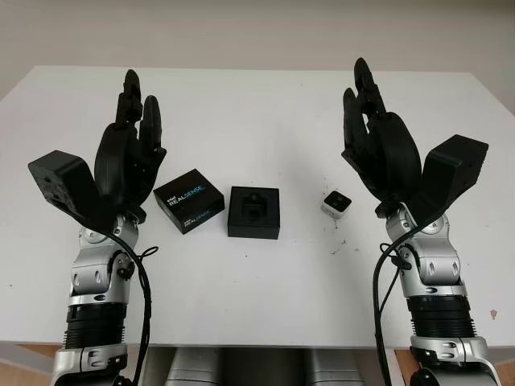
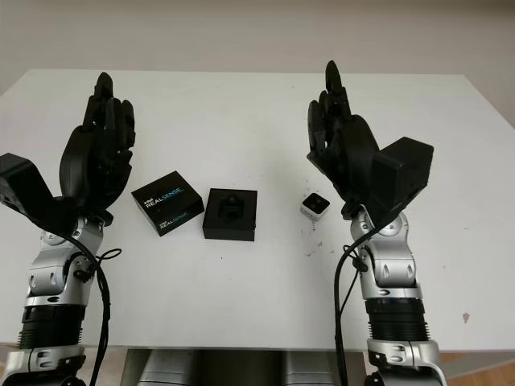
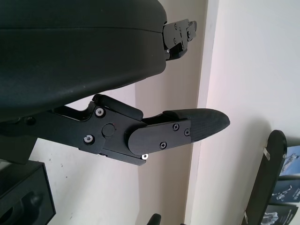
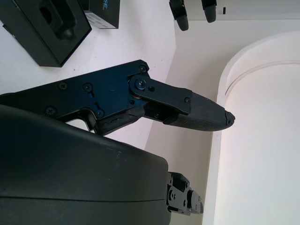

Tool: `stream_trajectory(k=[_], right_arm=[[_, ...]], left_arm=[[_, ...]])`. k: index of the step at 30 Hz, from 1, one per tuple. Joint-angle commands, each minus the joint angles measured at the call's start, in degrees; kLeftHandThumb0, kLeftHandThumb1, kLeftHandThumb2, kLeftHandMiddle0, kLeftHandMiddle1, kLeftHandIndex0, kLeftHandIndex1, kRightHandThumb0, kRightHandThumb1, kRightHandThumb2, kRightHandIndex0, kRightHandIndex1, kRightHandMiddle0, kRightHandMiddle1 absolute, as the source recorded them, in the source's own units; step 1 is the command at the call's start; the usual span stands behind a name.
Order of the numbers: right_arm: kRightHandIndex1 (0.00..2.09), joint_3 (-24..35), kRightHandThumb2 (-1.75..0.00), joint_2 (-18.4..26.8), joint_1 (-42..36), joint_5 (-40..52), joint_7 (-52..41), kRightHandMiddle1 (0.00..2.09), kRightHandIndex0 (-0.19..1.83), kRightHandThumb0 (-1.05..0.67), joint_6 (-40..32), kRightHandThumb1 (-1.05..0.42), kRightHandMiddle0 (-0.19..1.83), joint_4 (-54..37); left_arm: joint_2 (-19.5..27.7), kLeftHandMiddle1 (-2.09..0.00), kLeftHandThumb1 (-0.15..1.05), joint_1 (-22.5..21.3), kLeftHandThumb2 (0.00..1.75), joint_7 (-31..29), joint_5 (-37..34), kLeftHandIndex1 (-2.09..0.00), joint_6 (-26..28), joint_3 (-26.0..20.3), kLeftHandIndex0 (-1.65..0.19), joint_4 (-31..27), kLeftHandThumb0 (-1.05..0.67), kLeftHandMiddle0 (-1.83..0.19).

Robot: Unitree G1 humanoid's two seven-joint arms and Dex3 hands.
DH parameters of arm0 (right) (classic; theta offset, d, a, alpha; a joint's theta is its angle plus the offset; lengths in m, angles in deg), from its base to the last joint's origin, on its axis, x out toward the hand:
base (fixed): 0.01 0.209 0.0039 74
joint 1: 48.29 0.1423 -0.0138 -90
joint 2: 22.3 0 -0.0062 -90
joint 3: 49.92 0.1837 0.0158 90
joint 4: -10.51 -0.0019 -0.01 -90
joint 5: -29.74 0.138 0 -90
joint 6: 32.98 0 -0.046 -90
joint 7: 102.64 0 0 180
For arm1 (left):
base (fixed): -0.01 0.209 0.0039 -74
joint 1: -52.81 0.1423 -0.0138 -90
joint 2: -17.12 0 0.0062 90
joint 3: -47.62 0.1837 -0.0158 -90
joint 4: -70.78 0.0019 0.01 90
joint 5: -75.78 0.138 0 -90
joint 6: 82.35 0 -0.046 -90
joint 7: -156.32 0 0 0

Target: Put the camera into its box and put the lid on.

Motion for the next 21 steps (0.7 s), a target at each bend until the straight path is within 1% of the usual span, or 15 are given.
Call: stream_trajectory(k=[1, 4, 8, 13, 14, 16, 17, 18, 20, 21], right_arm=[[0.0, 0.1, -0.73, 0.5, 0.1, -0.2, 0.0, 0.0, -0.19, -0.74, -0.1, -1.05, -0.19, -1.0], [0.0, 0.1, -0.73, 0.7, 0.1, -0.3, 0.0, 0.0, -0.19, -0.74, -0.6, -1.05, -0.19, -1.0], [0.0, 0.2, -0.71, 1.0, 0.3, -0.6, 0.1, 0.0, -0.19, -0.75, -1.1, -1.05, -0.19, -0.3], [0.0, 0.9, -0.71, 1.8, 0.2, 0.2, -0.3, 0.0, -0.19, -0.72, -2.6, -1.05, -0.19, -1.8], [0.0, 1.4, -0.65, 2.1, 0.5, 0.5, -0.3, 0.0, -0.19, -0.71, -3.0, -1.05, -0.19, -2.1], [0.0, 2.3, -0.49, 2.7, 1.3, 1.6, -0.6, 0.01, -0.19, -0.66, -4.2, -1.05, -0.18, -2.6], [0.0, 2.6, -0.45, 3.6, 2.2, 1.6, -0.8, 0.01, -0.19, -0.65, -4.9, -1.05, -0.18, -2.4], [0.04, 2.6, -0.32, 4.8, 3.0, 0.7, -0.6, 0.07, -0.11, -0.68, -5.8, -1.05, -0.08, -2.4], [0.11, 3.0, -0.17, 7.3, 4.7, -0.1, -0.9, 0.16, 0.03, -0.7, -7.5, -1.04, 0.02, -1.8], [0.15, 3.1, -0.11, 8.0, 5.2, -0.2, -1.0, 0.26, 0.1, -0.69, -7.9, -1.03, 0.04, -1.5]], left_arm=[[0.0, -0.01, 1.05, 0.8, 0.55, 0.4, 0.0, -0.01, 0.4, -0.2, 0.19, -1.6, -0.74, 0.19], [-0.1, -0.02, 1.05, 0.8, 0.55, 0.7, 0.0, -0.02, 1.1, -0.1, 0.19, -1.9, -0.75, 0.19], [0.2, 0.0, 1.05, 0.3, 0.57, -0.1, 0.3, -0.01, 0.5, 0.3, 0.19, -0.7, -0.74, 0.19], [-0.2, -0.03, 1.05, 0.3, 0.55, 0.4, -0.1, -0.02, 1.1, -0.1, 0.18, -0.8, -0.74, 0.19], [-0.2, -0.03, 1.05, 0.4, 0.54, 0.4, -0.2, -0.02, 1.0, -0.2, 0.19, -0.9, -0.74, 0.19], [-0.2, -0.03, 1.05, 0.6, 0.55, 0.5, -0.1, -0.02, 1.2, -0.2, 0.19, -1.3, -0.74, 0.19], [-0.2, -0.03, 1.05, 0.7, 0.55, 0.4, -0.2, -0.02, 1.3, -0.1, 0.19, -1.4, -0.74, 0.19], [-0.1, -0.02, 1.05, 0.7, 0.55, 0.2, -0.2, -0.02, 1.2, -0.1, 0.19, -1.4, -0.74, 0.19], [0.0, -0.01, 1.05, 0.6, 0.56, -0.2, 0.0, -0.01, 0.9, 0.1, 0.19, -1.0, -0.74, 0.19], [0.0, 0.0, 1.05, 0.6, 0.56, -0.3, 0.0, 0.0, 0.7, 0.1, 0.19, -0.9, -0.74, 0.19]])
